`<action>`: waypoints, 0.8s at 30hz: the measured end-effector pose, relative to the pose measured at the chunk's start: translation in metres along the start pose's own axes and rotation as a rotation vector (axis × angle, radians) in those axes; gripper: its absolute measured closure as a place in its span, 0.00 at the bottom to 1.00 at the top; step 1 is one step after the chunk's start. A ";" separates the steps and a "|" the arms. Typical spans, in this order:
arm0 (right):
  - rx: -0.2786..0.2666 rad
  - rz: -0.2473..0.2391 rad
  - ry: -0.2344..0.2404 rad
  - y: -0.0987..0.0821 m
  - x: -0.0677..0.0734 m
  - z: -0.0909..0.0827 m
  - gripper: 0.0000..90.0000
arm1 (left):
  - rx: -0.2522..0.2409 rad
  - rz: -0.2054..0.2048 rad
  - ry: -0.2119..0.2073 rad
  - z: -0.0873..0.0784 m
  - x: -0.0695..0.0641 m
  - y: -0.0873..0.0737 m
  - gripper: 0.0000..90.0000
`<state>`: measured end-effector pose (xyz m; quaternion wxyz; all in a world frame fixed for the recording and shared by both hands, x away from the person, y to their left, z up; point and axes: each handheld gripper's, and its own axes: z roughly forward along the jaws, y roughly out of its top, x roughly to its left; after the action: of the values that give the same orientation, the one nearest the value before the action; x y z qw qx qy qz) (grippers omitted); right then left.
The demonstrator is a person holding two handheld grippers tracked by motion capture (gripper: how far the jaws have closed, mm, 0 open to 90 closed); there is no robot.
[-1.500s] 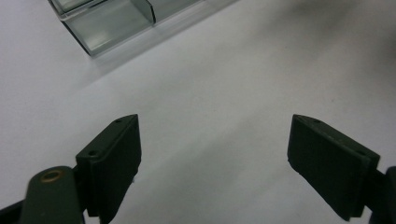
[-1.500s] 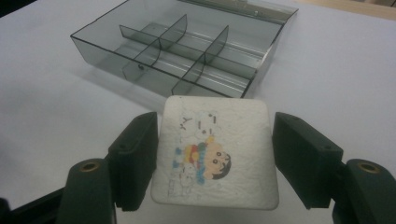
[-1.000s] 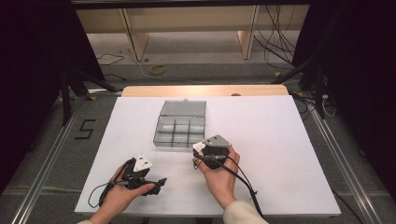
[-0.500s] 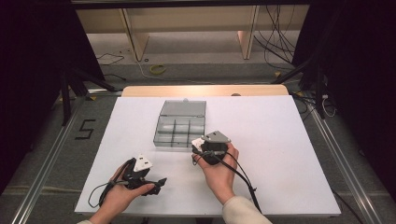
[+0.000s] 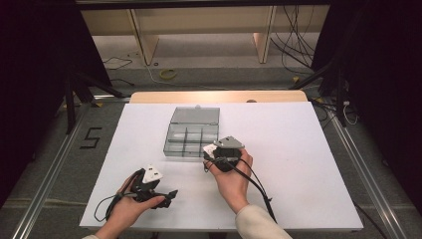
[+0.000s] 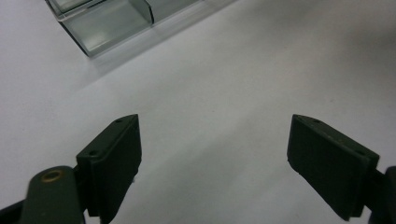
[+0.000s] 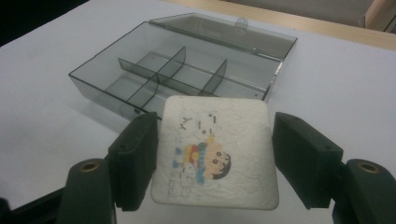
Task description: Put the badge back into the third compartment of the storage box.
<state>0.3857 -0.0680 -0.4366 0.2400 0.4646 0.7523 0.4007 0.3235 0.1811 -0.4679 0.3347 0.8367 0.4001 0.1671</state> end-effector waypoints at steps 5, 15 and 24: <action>0.000 -0.002 0.002 0.003 0.000 0.003 0.38 | 0.002 -0.003 -0.002 0.000 0.000 0.000 0.19; 0.001 -0.004 0.009 0.008 0.000 0.007 0.38 | 0.002 -0.002 -0.002 0.000 0.000 0.000 0.19; 0.004 -0.007 0.011 0.012 0.000 0.011 0.38 | 0.002 -0.001 -0.003 0.000 0.000 0.000 0.19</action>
<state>0.3998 -0.0604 -0.4333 0.2362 0.4603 0.7560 0.4009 0.3237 0.1807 -0.4682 0.3345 0.8371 0.4001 0.1654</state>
